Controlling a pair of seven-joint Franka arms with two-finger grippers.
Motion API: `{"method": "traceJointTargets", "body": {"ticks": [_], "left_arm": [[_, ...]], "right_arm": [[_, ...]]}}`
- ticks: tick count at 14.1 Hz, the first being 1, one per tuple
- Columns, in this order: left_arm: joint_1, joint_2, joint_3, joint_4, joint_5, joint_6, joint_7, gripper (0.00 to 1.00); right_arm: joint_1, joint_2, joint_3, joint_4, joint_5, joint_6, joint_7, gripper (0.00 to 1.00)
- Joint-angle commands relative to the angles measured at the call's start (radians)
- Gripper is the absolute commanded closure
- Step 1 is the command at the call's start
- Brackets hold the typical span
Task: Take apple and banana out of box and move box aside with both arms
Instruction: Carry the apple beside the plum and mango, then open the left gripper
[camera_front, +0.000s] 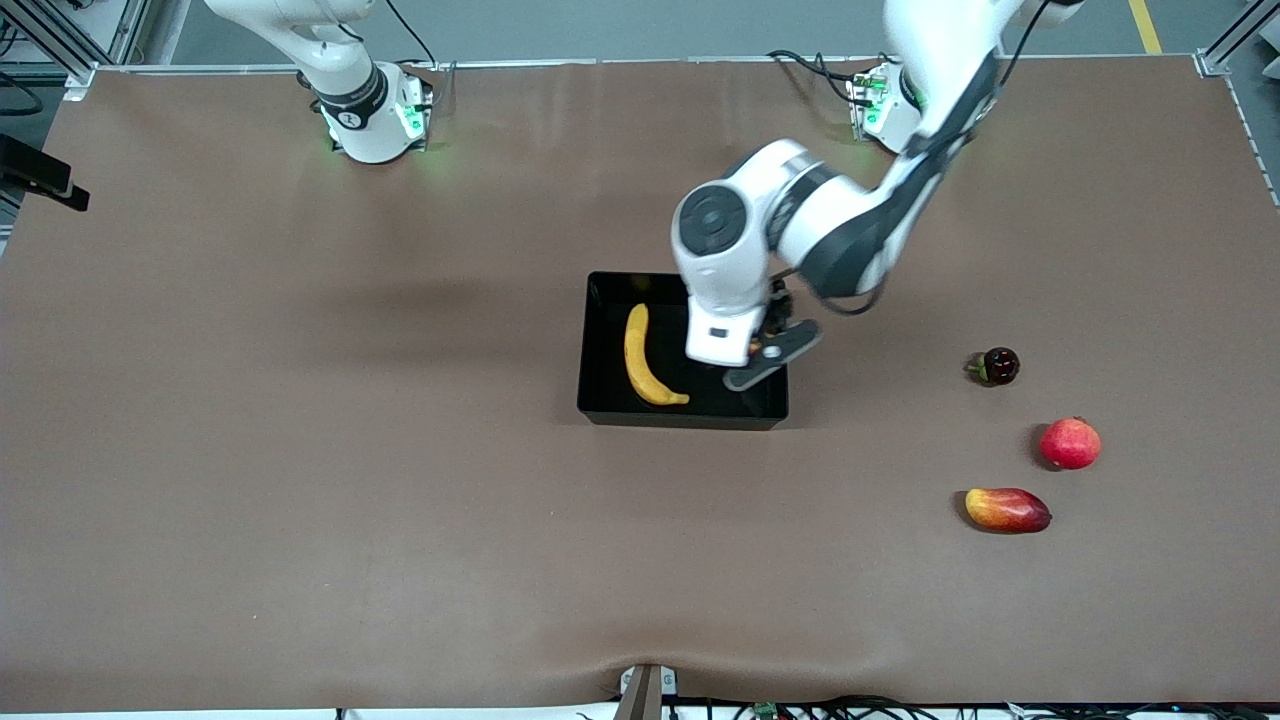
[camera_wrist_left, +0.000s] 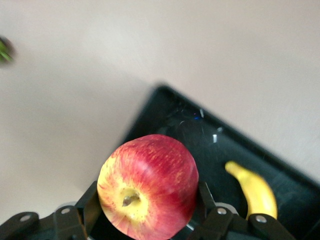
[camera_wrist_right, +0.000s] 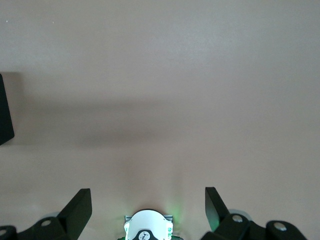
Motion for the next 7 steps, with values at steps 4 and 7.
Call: {"method": "traceJointTargets", "body": {"ticks": [4, 7], "left_arm": [[0.278, -0.122, 0.0, -0.053, -0.07, -0.054, 0.343, 1.0], [0.456, -0.101, 0.0, -0.137, -0.058, 0.022, 0.519, 1.0]], "right_arm": [[-0.019, -0.001, 0.011, 0.001, 0.016, -0.004, 0.003, 0.0], [-0.019, -0.001, 0.011, -0.001, 0.016, -0.004, 0.003, 0.0]]}}
